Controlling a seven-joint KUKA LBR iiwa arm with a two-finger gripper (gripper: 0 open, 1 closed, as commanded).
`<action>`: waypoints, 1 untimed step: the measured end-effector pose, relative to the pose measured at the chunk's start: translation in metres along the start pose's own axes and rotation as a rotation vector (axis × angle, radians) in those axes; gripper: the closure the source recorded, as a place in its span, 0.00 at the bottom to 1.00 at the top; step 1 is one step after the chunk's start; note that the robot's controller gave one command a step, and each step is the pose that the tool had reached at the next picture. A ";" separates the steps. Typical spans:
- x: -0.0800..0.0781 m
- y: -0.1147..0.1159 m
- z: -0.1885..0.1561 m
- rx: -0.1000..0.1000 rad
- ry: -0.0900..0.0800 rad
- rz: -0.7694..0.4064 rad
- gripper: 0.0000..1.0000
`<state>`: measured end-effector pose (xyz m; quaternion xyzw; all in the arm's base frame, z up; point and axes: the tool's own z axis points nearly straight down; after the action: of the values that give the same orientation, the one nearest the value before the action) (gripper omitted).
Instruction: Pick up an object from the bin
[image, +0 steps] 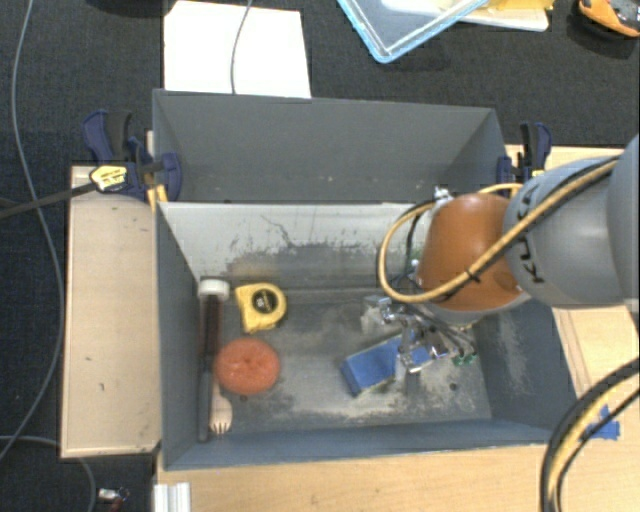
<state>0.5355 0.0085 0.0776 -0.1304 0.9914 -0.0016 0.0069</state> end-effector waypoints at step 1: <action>0.021 0.005 0.006 0.000 0.008 0.022 1.00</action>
Offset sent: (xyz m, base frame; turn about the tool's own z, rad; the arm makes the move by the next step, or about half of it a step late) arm 0.0000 0.0000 0.0000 0.0000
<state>0.5142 0.0076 0.0708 -0.1197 0.9928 -0.0021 0.0030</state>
